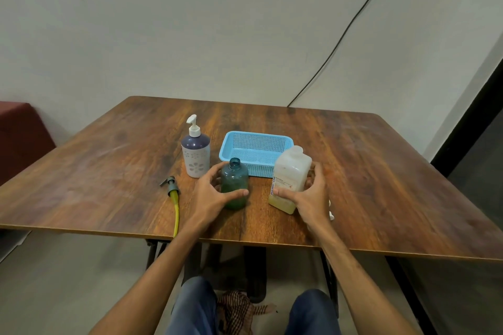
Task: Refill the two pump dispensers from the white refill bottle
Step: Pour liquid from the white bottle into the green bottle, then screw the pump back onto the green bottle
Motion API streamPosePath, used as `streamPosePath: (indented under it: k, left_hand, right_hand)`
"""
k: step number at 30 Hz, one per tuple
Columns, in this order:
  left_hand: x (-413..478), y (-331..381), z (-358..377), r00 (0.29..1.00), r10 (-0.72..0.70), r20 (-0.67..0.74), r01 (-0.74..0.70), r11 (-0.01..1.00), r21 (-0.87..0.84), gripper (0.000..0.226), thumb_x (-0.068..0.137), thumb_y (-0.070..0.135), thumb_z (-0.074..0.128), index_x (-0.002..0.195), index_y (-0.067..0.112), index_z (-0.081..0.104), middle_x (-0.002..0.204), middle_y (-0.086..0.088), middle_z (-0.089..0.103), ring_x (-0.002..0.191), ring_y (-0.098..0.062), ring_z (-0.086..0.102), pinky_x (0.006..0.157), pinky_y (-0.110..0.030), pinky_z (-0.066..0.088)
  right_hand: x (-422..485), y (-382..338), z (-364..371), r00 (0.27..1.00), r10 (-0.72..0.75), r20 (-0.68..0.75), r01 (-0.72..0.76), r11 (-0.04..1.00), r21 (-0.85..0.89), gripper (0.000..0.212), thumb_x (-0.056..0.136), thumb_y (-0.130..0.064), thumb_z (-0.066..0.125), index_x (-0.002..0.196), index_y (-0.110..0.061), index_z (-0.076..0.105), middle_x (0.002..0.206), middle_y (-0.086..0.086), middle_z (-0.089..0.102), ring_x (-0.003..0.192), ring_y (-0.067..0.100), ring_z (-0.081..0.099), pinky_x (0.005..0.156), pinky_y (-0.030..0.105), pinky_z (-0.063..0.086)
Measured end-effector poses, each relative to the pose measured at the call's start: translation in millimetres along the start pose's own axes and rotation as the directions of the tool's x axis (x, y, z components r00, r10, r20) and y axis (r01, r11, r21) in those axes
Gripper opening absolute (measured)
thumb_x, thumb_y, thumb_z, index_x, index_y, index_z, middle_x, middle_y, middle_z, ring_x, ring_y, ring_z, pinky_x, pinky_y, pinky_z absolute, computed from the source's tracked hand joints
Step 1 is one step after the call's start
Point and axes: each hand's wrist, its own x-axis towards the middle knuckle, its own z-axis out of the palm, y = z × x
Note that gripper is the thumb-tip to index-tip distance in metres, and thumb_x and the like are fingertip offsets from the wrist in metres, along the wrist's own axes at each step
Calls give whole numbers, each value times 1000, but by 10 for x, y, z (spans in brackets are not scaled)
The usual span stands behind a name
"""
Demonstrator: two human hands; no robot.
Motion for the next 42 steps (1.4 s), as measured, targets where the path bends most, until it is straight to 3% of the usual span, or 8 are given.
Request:
streamPosePath:
  k: [8,13,17,21,24,28,34,42]
  left_hand:
    - [-35,53,-19,997,-29,73,28,999,25,104,51,55,90,141,28,46,133,12,56,123,-8,55,100,-25,48]
    - [-47,157,-73,998,-16,68,17,1000,-11,93,66,29,90,146,24,43,131,13,55,115,-2,56,99,-20,49]
    - [-83,231,-181,999,37,-6,-38,992,-118,96,64,47,89,146,24,45,131,5,63,118,-9,63,100,-30,54]
    - [-139,346,-339,989,94,-113,-109,985,-134,75,78,35,84,143,21,50,131,2,64,118,-12,64,95,-27,56]
    - [-169,360,-504,976,138,-170,-151,986,-69,54,85,24,77,135,17,59,128,1,67,114,-11,66,91,-26,57]
    - [-194,190,-801,966,125,-226,-101,988,115,40,87,16,75,126,13,64,120,0,68,105,-13,68,84,-26,59]
    - [-176,-151,-1085,925,-49,-378,164,946,278,21,88,19,76,107,14,70,96,-1,69,90,-21,67,76,-33,56]
    - [46,-355,-1122,875,-118,-470,324,863,388,33,85,46,74,86,14,66,80,-2,68,77,-20,67,68,-45,59]
  right_hand:
    - [-47,140,-32,996,19,82,-21,1000,20,104,56,-24,98,140,-29,37,137,-9,53,129,10,50,96,32,54]
    - [-149,-76,4,990,-92,-106,92,996,3,105,62,-36,93,147,-27,32,144,-16,38,129,0,40,93,16,43]
    - [-339,-396,115,852,-393,-345,356,919,-167,74,78,-32,86,137,-13,46,138,2,42,128,5,41,93,14,49]
    - [-537,-530,330,741,-613,-273,560,789,-251,43,86,-20,79,119,-9,55,119,6,53,113,17,53,89,33,54]
    - [-612,-506,586,836,-536,-115,514,839,-179,41,87,-22,77,120,-12,56,116,-1,56,110,16,55,89,39,54]
    - [-655,-345,898,940,-342,8,335,915,-225,74,80,-37,80,141,-22,39,137,-5,44,130,12,43,105,37,47]
    - [-586,-130,1133,985,-172,23,171,942,-290,94,75,-42,82,148,-23,27,146,-3,35,137,15,35,111,44,42]
    - [-388,-79,1248,997,-74,21,77,963,-260,85,76,-47,80,145,-24,36,144,-5,45,133,12,42,110,38,42]
